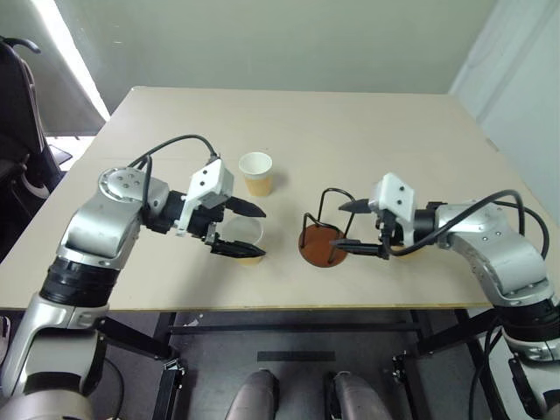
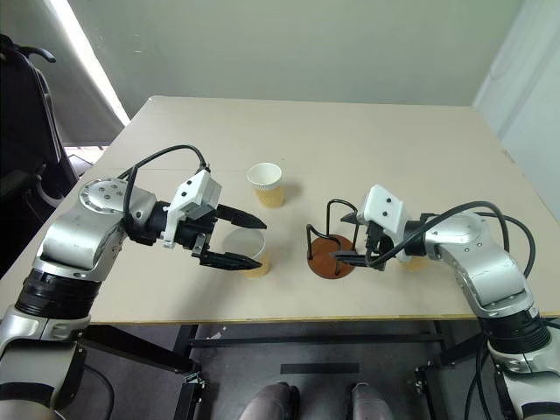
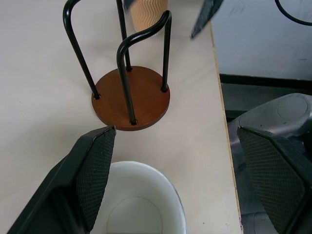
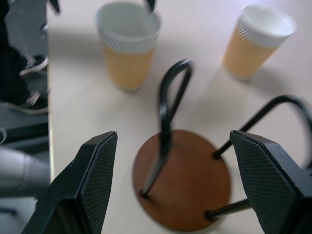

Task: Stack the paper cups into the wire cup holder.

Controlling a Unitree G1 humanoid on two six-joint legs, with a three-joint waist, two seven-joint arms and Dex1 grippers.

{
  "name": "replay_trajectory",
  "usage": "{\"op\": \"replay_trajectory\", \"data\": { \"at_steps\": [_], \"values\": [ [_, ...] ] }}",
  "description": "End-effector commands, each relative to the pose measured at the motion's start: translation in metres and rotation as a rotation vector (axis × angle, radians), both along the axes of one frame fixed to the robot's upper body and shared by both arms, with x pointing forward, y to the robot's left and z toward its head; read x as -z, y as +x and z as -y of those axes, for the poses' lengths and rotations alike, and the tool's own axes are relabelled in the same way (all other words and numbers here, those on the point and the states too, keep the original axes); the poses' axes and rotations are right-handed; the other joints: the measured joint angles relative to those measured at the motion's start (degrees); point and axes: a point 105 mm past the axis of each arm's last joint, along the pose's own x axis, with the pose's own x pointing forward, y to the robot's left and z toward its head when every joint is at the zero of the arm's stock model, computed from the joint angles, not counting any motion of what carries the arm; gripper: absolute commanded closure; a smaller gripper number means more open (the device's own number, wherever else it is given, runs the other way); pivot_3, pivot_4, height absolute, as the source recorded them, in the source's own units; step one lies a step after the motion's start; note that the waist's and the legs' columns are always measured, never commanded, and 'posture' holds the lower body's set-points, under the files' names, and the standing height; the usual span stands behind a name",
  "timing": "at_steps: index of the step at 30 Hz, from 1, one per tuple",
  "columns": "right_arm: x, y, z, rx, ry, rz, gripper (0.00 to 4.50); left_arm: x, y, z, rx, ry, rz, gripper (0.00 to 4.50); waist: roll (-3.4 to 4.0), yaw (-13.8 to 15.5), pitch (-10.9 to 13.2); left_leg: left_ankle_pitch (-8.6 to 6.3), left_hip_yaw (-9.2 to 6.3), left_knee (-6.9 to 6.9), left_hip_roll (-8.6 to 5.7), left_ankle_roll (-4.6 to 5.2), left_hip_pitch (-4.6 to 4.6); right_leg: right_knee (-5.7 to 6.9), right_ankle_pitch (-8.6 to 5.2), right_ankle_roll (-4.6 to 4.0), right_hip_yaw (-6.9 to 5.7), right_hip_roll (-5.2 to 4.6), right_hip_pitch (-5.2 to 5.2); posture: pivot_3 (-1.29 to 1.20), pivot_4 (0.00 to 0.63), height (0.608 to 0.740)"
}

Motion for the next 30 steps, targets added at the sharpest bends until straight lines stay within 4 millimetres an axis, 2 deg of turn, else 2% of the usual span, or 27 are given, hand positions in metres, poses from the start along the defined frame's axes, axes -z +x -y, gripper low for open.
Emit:
{"op": "replay_trajectory", "data": {
  "at_steps": [1, 6, 9, 13, 17, 22, 28, 30],
  "values": [
    [-0.028, -0.008, 0.007, -0.002, 0.017, 0.092, 0.69, -0.007, -0.003, 0.005, 0.022, 0.003, 0.034, 0.21, 0.0, 0.0, 0.0, 0.0, 0.0, 0.0, 0.0, 0.0, 0.0, 0.0, 0.0, 0.0, 0.0, 0.0, 0.0, 0.0, 0.15, 0.74],
    [-0.043, -0.018, 0.022, -0.006, -0.036, 0.125, 0.69, -0.012, 0.002, 0.005, 0.01, -0.009, 0.051, 0.21, 0.0, 0.0, 0.0, 0.0, 0.0, -0.01, 0.0, 0.0, 0.0, -0.02, -0.03, -0.04, 0.0, 0.0, 0.02, 0.0, 0.15, 0.74],
    [-0.044, -0.025, 0.033, -0.013, -0.097, 0.114, 0.69, -0.015, 0.003, 0.007, 0.015, -0.031, 0.058, 0.21, 0.0, 0.1, 0.0, 0.0, 0.0, 0.0, -0.01, 0.0, -0.01, -0.02, -0.08, -0.11, 0.0, 0.0, 0.03, 0.0, 0.15, 0.74],
    [-0.034, -0.033, 0.051, -0.025, -0.225, 0.085, 0.69, -0.016, 0.001, 0.01, 0.045, -0.053, 0.051, 0.21, -0.01, 0.2, 0.0, -0.01, 0.0, -0.01, 0.0, -0.02, 0.0, -0.02, -0.1, -0.1, 0.0, 0.0, 0.05, 0.0, 0.15, 0.74],
    [-0.017, -0.032, 0.064, -0.028, -0.338, 0.069, 0.69, -0.015, 0.003, 0.01, 0.043, -0.054, 0.058, 0.21, -0.01, 0.1, 0.0, -0.02, 0.0, 0.0, 0.0, -0.01, 0.0, -0.02, -0.1, -0.06, 0.02, 0.0, 0.05, 0.0, 0.15, 0.74],
    [0.0, -0.021, 0.077, -0.013, -0.439, 0.081, 0.69, -0.015, 0.005, 0.009, 0.042, -0.057, 0.071, 0.21, -0.02, 0.0, 0.0, -0.02, 0.01, 0.01, 0.01, 0.01, 0.06, -0.02, 0.0, 0.11, 0.02, 0.0, 0.09, 0.0, 0.15, 0.74],
    [0.01, -0.005, 0.091, 0.029, -0.497, 0.084, 0.69, -0.014, 0.005, 0.008, 0.035, -0.062, 0.075, 0.21, -0.02, 0.0, 0.0, -0.05, 0.0, 0.04, 0.01, 0.07, 0.07, -0.03, 0.17, 0.41, 0.01, 0.0, 0.12, 0.0, 0.15, 0.74],
    [0.018, 0.002, 0.102, 0.043, -0.543, 0.074, 0.69, -0.014, 0.004, 0.007, 0.031, -0.061, 0.074, 0.21, -0.02, 0.0, 0.0, -0.05, 0.0, 0.04, 0.01, 0.07, 0.07, -0.03, 0.18, 0.42, 0.01, 0.0, 0.12, 0.0, 0.15, 0.74]
  ]
}}
